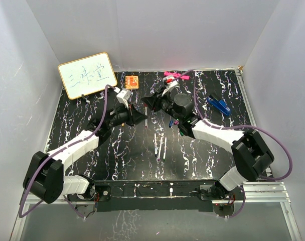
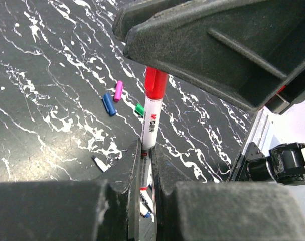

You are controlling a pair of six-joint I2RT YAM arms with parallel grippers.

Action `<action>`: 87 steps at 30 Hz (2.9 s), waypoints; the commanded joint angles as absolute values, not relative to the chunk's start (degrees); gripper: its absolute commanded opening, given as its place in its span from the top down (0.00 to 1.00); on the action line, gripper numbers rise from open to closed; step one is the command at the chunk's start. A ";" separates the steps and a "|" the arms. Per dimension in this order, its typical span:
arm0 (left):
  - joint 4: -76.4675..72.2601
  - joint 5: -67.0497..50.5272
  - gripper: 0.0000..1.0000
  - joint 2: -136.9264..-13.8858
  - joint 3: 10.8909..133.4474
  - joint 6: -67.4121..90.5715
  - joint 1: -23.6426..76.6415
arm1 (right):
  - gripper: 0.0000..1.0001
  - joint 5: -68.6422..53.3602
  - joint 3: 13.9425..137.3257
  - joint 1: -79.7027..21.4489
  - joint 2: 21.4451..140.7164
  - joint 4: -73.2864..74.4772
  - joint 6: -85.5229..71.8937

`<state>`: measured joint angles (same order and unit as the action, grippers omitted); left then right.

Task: Insert the pens into the pen caps

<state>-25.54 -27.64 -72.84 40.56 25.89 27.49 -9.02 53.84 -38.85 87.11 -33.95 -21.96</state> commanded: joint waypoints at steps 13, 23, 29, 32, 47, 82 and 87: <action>-3.88 -11.14 1.00 -77.57 45.90 18.45 26.10 | 0.49 9.74 62.22 -38.96 82.95 -33.68 -12.06; 2.97 -0.09 1.00 -90.21 58.04 20.75 25.93 | 0.45 18.13 56.33 -38.98 79.41 -27.51 -12.71; 7.16 7.40 1.00 -96.95 63.25 22.20 25.91 | 0.45 19.67 54.75 -38.98 78.88 -25.57 -12.80; 8.92 9.35 1.00 -99.35 65.52 21.61 25.84 | 0.44 20.87 54.25 -38.98 78.84 -25.05 -12.72; 16.95 16.40 1.00 -108.20 72.55 19.94 25.85 | 0.38 22.44 54.86 -38.94 81.11 -23.71 -13.09; 15.05 12.65 0.80 -102.90 74.59 20.74 25.99 | 0.02 34.73 54.25 -38.12 80.40 -23.00 -15.71; 14.81 10.73 0.79 -99.49 73.07 19.78 28.15 | 0.03 36.72 53.52 -37.63 79.59 -22.94 -15.72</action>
